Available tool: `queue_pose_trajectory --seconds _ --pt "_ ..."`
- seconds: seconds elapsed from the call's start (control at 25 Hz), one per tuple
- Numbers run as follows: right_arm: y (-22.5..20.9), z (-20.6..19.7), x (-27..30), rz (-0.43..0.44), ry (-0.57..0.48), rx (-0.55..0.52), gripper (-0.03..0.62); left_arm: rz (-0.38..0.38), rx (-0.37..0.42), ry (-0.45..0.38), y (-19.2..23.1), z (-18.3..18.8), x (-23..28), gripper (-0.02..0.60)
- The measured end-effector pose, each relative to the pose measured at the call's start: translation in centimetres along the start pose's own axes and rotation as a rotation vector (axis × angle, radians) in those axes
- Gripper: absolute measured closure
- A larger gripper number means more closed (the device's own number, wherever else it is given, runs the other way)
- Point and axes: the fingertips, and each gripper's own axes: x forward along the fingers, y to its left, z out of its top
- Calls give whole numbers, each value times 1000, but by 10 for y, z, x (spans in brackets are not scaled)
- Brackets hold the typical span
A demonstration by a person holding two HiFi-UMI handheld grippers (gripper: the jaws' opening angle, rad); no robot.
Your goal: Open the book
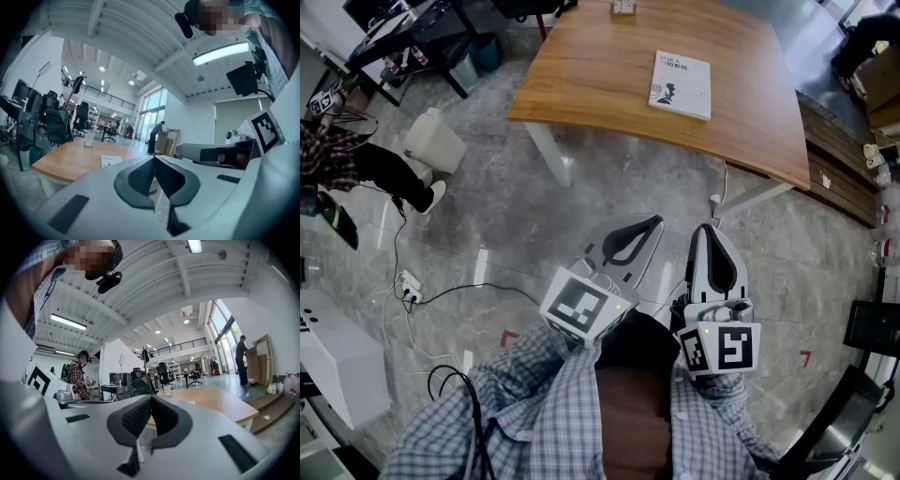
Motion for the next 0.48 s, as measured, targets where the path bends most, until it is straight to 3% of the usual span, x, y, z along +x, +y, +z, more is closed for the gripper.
queue_pose_trajectory --seconds 0.48 --pt "-2 1 4 23 0 -20 576 18 0 2 1 1 5 574"
